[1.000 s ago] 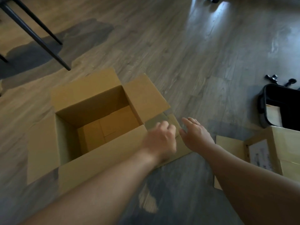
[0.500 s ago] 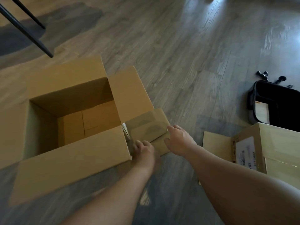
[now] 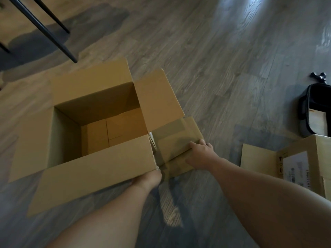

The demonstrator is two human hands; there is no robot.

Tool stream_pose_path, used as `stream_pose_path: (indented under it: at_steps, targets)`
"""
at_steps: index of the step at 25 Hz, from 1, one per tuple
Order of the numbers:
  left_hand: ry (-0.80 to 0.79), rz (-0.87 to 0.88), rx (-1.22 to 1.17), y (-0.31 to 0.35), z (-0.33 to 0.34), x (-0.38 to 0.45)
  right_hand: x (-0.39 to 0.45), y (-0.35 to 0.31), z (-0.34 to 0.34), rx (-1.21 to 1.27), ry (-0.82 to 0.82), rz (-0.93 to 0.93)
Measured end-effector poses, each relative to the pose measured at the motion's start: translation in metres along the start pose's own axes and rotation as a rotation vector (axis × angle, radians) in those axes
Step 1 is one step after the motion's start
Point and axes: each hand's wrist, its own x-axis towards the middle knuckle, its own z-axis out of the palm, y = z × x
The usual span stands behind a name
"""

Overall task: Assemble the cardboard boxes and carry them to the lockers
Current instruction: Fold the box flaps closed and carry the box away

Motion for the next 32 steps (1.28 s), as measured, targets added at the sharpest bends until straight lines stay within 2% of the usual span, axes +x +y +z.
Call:
stream_pose_path:
  at_steps: [2,5,12,17,18,21,23,27,30,32]
  targets:
    - [-0.030,0.017,-0.055,0.001,-0.002,-0.005,0.002,0.003,0.004,0.025,0.048,-0.014]
    - [0.195,0.107,0.051,-0.009,0.006,-0.004,-0.004,0.010,0.006,0.040,0.144,-0.042]
    - [0.260,0.152,0.143,0.003,0.024,-0.013,-0.020,0.040,0.004,0.094,0.353,0.050]
    - [0.305,0.105,0.013,0.024,0.030,-0.020,-0.024,0.072,-0.006,0.104,0.486,0.171]
    - [0.287,0.074,0.005,0.028,0.030,-0.019,-0.024,0.077,-0.007,0.124,0.483,0.196]
    - [0.081,0.031,-0.039,0.033,0.031,-0.008,-0.022,0.082,-0.005,0.257,0.460,0.272]
    - [0.045,0.017,-0.052,0.032,0.031,-0.005,-0.019,0.080,-0.005,0.293,0.419,0.312]
    - [0.235,0.031,-0.157,0.031,0.027,-0.014,-0.015,0.080,-0.014,0.440,0.406,0.352]
    - [0.341,0.061,-0.265,0.020,0.020,-0.009,-0.015,0.068,-0.022,0.613,0.452,0.236]
    - [0.391,0.055,-0.236,0.016,0.014,-0.001,-0.017,0.051,-0.031,0.812,0.467,0.154]
